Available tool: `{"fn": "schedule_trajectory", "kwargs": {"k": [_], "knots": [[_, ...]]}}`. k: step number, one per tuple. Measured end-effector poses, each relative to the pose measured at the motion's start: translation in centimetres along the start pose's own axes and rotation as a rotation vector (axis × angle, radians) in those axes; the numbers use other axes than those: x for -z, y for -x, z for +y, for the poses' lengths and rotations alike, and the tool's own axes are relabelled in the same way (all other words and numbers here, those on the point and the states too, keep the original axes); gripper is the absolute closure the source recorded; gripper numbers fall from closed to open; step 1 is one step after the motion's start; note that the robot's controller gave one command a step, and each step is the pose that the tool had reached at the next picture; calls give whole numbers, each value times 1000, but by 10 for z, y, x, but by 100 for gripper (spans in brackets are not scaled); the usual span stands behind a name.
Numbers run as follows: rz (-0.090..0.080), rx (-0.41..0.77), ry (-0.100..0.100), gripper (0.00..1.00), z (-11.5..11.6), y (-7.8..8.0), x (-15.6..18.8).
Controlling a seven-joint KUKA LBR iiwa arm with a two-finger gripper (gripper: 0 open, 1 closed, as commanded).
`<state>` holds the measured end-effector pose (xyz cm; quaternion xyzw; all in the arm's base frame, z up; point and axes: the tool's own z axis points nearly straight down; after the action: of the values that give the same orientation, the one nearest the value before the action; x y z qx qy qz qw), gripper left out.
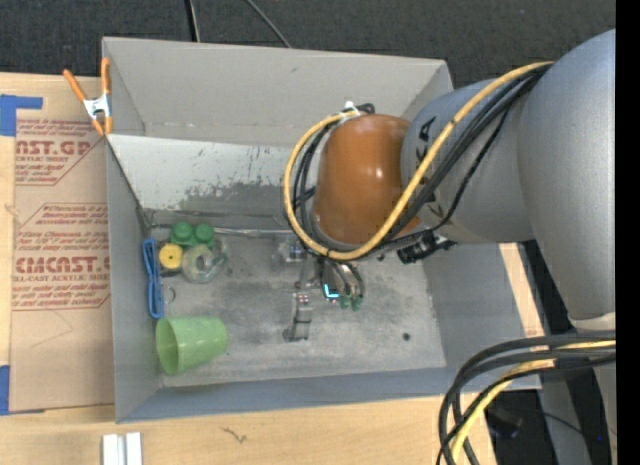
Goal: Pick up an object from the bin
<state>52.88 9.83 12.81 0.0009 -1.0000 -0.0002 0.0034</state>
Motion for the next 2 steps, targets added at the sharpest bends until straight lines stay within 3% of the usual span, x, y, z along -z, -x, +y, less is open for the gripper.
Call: {"fn": "schedule_trajectory", "kwargs": {"k": [1,2], "knots": [[-5,100,2,0,61,-9,-17],[-3,165,0,0,106,-35,-49]]}}
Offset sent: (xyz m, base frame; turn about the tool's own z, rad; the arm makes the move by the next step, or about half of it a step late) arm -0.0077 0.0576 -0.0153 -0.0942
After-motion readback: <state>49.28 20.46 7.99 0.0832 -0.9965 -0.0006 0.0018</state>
